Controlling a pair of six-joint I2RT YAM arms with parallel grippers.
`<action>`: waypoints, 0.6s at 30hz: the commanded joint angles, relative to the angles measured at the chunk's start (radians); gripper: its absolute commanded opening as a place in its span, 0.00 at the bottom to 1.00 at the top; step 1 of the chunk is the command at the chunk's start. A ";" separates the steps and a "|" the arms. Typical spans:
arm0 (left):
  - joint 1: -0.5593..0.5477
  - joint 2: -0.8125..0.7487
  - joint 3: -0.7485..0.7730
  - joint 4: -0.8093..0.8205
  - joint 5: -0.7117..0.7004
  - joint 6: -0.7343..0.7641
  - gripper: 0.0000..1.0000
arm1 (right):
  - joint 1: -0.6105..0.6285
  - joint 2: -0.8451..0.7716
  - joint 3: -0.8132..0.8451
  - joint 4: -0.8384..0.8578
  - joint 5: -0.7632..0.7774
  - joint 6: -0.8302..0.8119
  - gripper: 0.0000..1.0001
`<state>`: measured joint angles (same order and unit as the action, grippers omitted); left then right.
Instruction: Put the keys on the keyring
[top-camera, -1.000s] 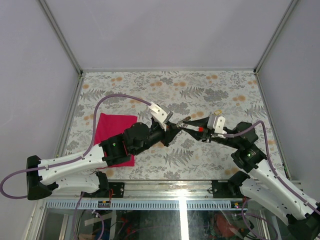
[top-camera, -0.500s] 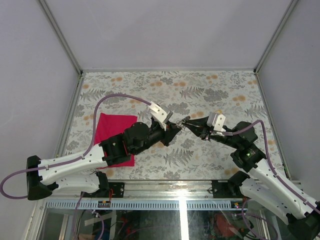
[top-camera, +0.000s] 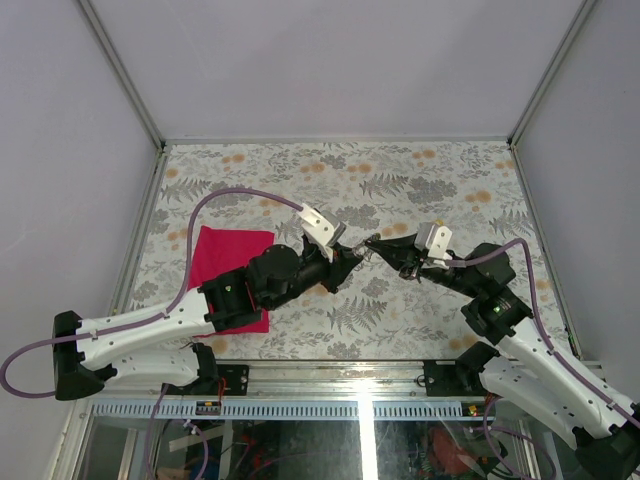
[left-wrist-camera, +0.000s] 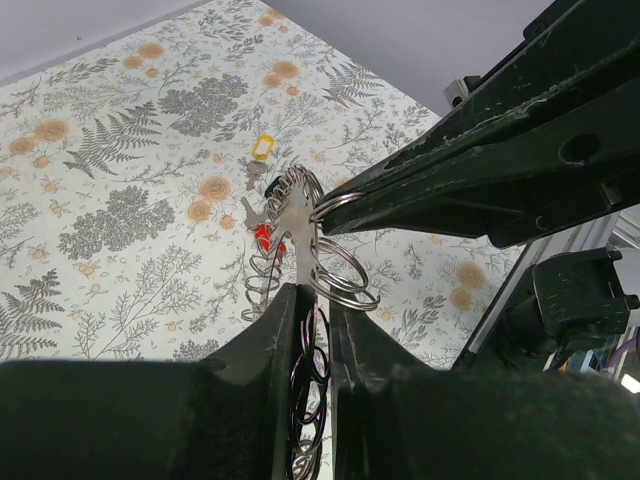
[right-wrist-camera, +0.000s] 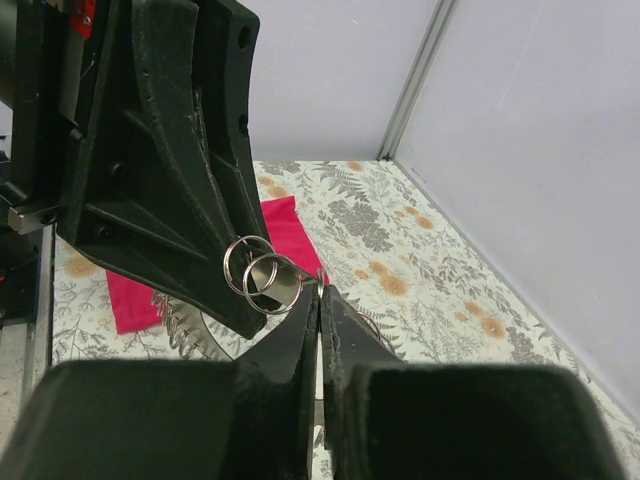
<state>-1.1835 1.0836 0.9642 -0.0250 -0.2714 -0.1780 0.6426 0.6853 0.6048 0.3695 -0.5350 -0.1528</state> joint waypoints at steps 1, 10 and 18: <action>0.000 -0.029 0.023 0.045 -0.003 -0.001 0.10 | 0.008 -0.018 0.046 0.002 -0.023 0.035 0.00; 0.000 -0.115 -0.023 0.056 0.065 -0.005 0.44 | 0.008 -0.070 0.044 0.056 -0.069 0.158 0.00; 0.000 -0.225 -0.042 0.048 0.131 0.024 0.52 | 0.009 -0.079 0.081 0.090 -0.145 0.306 0.00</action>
<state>-1.1835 0.9039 0.9325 -0.0292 -0.1722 -0.1806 0.6426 0.6247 0.6174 0.3496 -0.6235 0.0498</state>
